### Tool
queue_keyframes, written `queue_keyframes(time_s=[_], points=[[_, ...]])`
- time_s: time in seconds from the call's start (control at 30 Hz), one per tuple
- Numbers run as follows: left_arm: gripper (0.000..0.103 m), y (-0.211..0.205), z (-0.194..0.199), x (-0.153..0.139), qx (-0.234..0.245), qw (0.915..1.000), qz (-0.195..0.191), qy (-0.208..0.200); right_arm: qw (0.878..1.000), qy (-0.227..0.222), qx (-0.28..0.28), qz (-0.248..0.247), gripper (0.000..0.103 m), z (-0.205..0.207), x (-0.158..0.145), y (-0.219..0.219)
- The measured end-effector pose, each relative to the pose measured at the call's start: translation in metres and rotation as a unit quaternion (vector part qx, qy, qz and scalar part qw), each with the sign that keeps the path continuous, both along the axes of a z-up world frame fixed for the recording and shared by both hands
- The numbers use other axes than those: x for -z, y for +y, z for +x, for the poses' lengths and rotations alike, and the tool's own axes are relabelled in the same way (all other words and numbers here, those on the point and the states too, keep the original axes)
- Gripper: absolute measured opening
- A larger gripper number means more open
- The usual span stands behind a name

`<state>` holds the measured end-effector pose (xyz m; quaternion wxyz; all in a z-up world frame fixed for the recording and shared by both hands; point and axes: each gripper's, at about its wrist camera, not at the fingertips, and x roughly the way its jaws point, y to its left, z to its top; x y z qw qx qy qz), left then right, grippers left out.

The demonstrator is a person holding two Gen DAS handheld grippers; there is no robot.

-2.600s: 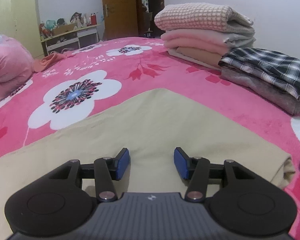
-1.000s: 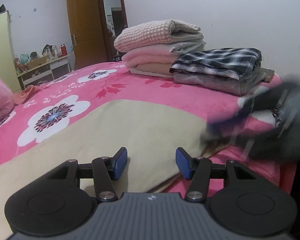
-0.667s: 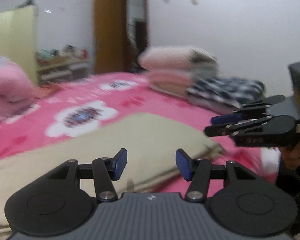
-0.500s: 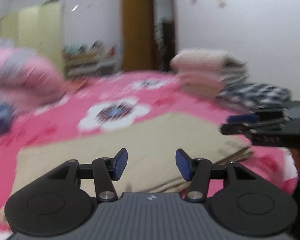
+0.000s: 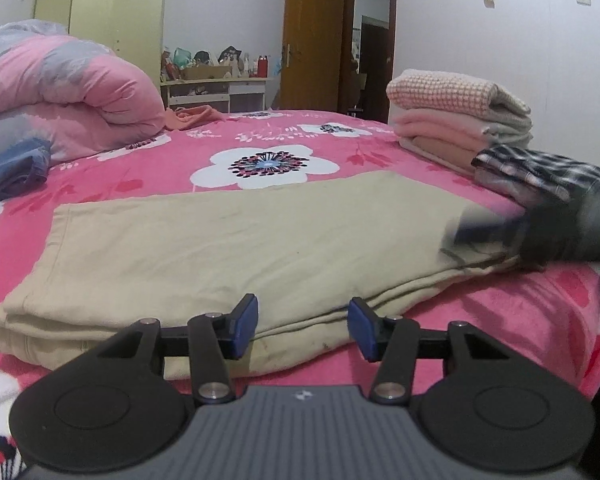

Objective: Fold clothes

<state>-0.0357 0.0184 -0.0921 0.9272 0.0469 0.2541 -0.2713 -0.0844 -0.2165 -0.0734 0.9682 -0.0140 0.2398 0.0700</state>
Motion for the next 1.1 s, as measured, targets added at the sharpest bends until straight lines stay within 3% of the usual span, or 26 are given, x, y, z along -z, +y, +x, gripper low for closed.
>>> queue_keyframes(time_s=[0.13, 0.2, 0.27, 0.37, 0.47, 0.5, 0.6, 0.67, 0.73, 0.77, 0.83, 0.93, 1.1], points=[[0.053, 0.009, 0.004, -0.003, -0.007, 0.9991, -0.034, 0.023, 1.0, 0.006, -0.005, -0.011, 0.029, 0.003, 0.022, 0.015], [0.055, 0.014, 0.007, -0.005, -0.01, 0.9978, -0.054, 0.038, 1.0, 0.025, 0.011, 0.005, 0.03, 0.008, 0.006, 0.017], [0.056, 0.017, 0.008, -0.006, -0.011, 0.9968, -0.066, 0.044, 1.0, 0.0, 0.009, 0.018, 0.03, 0.002, -0.009, 0.02], [0.057, 0.024, 0.003, -0.008, -0.019, 0.996, -0.077, 0.041, 0.999, -0.031, 0.006, 0.005, 0.032, -0.001, -0.016, 0.025], [0.063, 0.035, 0.0, -0.016, -0.034, 0.9949, -0.091, 0.026, 1.0, 0.01, -0.001, -0.021, 0.037, 0.009, 0.023, 0.021], [0.065, 0.039, -0.001, -0.019, -0.041, 0.9943, -0.097, 0.017, 1.0, -0.014, -0.005, -0.028, 0.037, 0.003, 0.027, 0.02], [0.068, 0.053, 0.004, -0.029, -0.066, 0.992, -0.107, -0.008, 1.0, 0.006, 0.005, -0.024, 0.037, 0.009, 0.012, 0.022], [0.068, 0.061, 0.018, -0.026, -0.094, 0.9909, -0.096, -0.001, 1.0, 0.0, 0.011, -0.011, 0.037, 0.013, 0.0, 0.019], [0.067, 0.069, 0.032, -0.019, -0.127, 0.9886, -0.079, 0.016, 0.999, -0.036, 0.024, -0.018, 0.037, 0.01, -0.011, 0.016], [0.059, 0.076, 0.04, -0.01, -0.141, 0.9864, -0.076, 0.035, 0.998, -0.045, 0.036, -0.02, 0.037, 0.011, -0.014, 0.011], [0.058, 0.09, 0.042, -0.002, -0.137, 0.9835, -0.112, 0.04, 0.997, -0.036, 0.066, -0.016, 0.037, 0.019, -0.007, -0.006], [0.058, 0.103, 0.043, -0.001, -0.135, 0.9761, -0.16, 0.059, 0.996, 0.004, 0.09, -0.006, 0.036, 0.034, 0.025, -0.035], [0.058, 0.109, 0.042, 0.001, -0.137, 0.9737, -0.171, 0.063, 0.993, 0.004, 0.115, -0.002, 0.036, 0.047, 0.016, -0.045]])
